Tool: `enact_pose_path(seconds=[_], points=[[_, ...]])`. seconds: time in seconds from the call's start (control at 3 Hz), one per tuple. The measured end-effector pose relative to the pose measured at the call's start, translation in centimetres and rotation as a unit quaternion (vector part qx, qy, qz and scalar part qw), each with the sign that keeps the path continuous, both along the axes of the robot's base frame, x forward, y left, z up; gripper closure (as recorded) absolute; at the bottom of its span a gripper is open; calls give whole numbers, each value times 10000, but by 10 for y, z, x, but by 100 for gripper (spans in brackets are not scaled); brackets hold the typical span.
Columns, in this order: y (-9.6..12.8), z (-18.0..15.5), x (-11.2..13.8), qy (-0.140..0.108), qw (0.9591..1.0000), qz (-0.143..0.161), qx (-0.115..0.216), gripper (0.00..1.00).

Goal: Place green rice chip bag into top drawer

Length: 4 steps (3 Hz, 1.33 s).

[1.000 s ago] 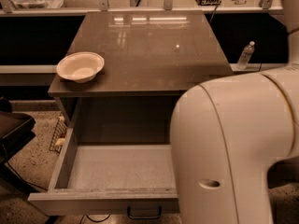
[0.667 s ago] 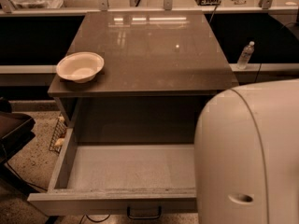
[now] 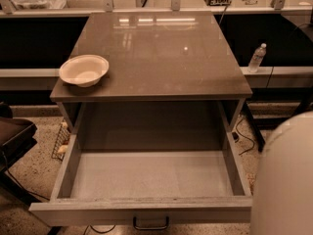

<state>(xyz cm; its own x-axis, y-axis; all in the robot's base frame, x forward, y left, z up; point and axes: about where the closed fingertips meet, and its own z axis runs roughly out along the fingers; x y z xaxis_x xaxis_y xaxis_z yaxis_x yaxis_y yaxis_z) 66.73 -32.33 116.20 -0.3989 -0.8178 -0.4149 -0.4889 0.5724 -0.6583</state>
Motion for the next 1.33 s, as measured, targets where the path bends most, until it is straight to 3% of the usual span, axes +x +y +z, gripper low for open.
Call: enact_pose_path(seconds=[0.67,1.0,1.33], points=[[-6,-3,2,-50,10000,54,29,100],[-23,35,-26,-638,9975,203,-239,100],[-42,82,-97,-1245,9922,-45,-109,100]])
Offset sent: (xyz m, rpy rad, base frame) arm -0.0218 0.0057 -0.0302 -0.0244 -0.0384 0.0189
